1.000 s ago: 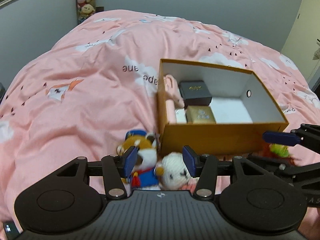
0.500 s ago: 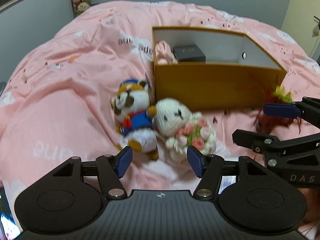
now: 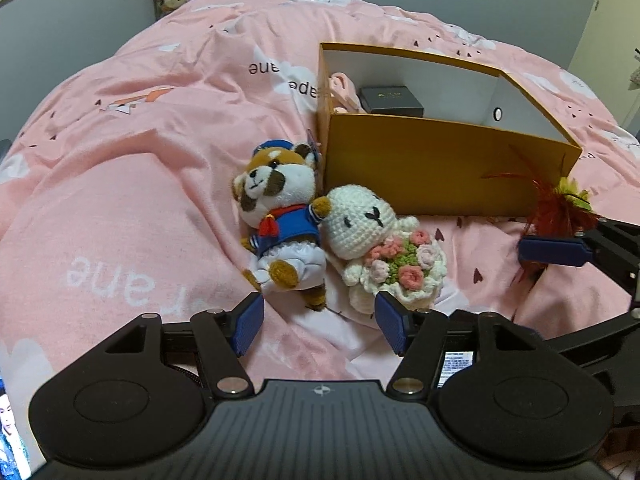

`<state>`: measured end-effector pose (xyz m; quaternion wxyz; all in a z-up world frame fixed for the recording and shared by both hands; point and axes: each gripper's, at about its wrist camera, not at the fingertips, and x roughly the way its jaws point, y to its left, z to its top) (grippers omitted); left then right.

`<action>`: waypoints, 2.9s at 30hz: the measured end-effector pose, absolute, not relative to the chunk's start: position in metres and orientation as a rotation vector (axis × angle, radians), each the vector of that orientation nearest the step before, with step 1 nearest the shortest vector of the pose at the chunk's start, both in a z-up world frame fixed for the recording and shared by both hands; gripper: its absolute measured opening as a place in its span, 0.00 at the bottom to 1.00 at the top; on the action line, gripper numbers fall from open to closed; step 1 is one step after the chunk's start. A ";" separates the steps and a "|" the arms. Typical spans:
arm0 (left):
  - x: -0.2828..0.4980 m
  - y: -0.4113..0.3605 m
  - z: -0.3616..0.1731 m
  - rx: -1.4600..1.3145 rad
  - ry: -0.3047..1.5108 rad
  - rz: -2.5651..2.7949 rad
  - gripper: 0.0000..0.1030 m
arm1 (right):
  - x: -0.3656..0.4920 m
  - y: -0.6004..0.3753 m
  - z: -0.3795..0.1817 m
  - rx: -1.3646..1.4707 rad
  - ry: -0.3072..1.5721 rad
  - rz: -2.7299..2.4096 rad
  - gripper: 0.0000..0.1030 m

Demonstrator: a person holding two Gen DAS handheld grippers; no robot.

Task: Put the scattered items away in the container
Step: 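Move the right gripper toward the crocheted bunny holding flowers, then close the right gripper on the crocheted bunny's body, then move the left gripper to the red panda sailor plush and close on it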

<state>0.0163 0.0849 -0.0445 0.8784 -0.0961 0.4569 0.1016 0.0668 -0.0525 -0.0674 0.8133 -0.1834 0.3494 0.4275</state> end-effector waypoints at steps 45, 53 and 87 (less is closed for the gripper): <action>0.044 0.116 -0.060 -0.284 0.957 0.235 0.70 | 0.110 0.011 -0.122 -0.501 0.805 0.964 0.74; 0.053 0.129 -0.058 -0.362 0.925 0.261 0.70 | 0.114 -0.010 -0.113 -0.421 0.830 0.958 0.57; 0.086 0.140 -0.100 -0.496 1.049 0.276 0.55 | 0.148 -0.064 -0.108 -0.303 0.931 0.824 0.70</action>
